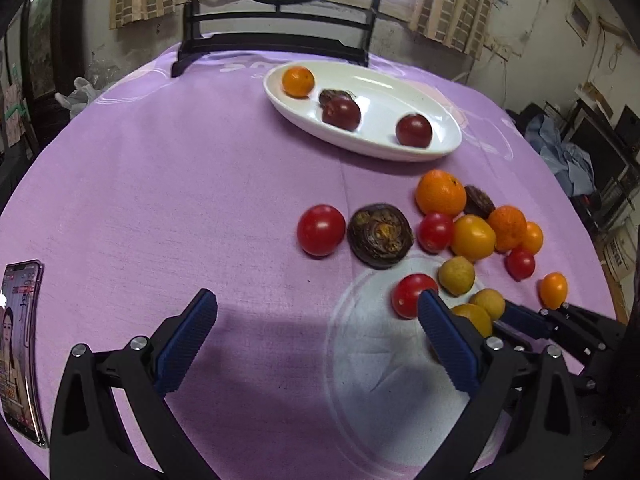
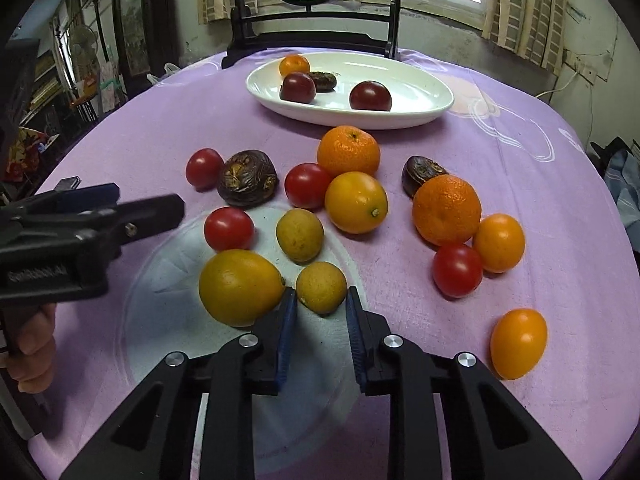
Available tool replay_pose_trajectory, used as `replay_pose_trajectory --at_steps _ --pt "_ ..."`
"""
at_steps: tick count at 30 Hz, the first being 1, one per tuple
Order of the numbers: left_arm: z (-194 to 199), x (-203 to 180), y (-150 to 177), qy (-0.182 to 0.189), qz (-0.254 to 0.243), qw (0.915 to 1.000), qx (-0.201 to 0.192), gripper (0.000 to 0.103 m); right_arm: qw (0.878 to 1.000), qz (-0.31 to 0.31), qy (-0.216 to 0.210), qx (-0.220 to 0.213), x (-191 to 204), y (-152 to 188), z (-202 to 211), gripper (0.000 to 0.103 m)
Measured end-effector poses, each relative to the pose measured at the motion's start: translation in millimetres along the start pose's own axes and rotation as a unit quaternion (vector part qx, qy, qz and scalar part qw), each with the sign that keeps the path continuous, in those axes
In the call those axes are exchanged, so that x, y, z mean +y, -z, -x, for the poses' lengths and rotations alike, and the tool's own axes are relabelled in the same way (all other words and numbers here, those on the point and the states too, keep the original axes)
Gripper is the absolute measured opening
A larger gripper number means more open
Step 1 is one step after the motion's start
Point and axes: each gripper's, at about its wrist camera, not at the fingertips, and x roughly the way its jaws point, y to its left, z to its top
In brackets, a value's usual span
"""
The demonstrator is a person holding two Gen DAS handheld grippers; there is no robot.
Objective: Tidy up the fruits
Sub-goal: 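Move both tools back over the remaining fruits, then grasp the yellow-green fruit with the left tool while the right tool grasps a small yellow fruit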
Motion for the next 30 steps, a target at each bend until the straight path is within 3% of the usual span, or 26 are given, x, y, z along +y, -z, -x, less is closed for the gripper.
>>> replay_pose_trajectory --at_steps 2,7,9,14,17,24,25,26,28,30 --pt "-2 -3 1 0.007 -0.005 1.0 0.005 0.098 1.0 -0.001 -0.011 -0.006 -2 1 0 0.028" --pt "13 -10 3 -0.003 -0.015 0.9985 -0.053 0.098 1.0 0.008 -0.004 -0.006 1 -2 -1 0.026" --pt "19 -11 4 -0.006 -0.016 0.9981 -0.059 0.098 1.0 0.003 -0.007 -0.005 -1 -2 0 0.026" --pt "32 -20 9 0.004 -0.021 0.9986 -0.047 0.098 0.999 -0.032 -0.017 -0.02 -17 -4 18 0.026" --pt "34 -40 15 0.003 -0.057 0.9977 -0.035 0.098 0.998 -0.053 -0.009 -0.041 -31 -6 36 0.026" --pt "10 -69 28 -0.015 -0.077 0.9967 0.02 0.098 0.995 -0.093 -0.004 -0.042 -55 -9 43 0.026" --pt "5 -72 28 -0.021 -0.077 0.9965 0.024 0.094 0.995 -0.095 -0.006 -0.043 -56 -8 44 0.026" --pt "1 -74 28 -0.023 -0.076 0.9964 0.029 0.082 0.994 -0.097 -0.008 -0.044 -56 -8 45 0.026" --pt "-9 -79 26 -0.008 -0.069 0.9964 0.049 0.068 0.993 -0.105 -0.016 -0.043 -57 -7 48 0.026" --pt "-15 -86 22 -0.019 -0.065 0.9962 0.055 0.063 0.992 -0.111 -0.032 -0.044 -56 -7 53 0.026"
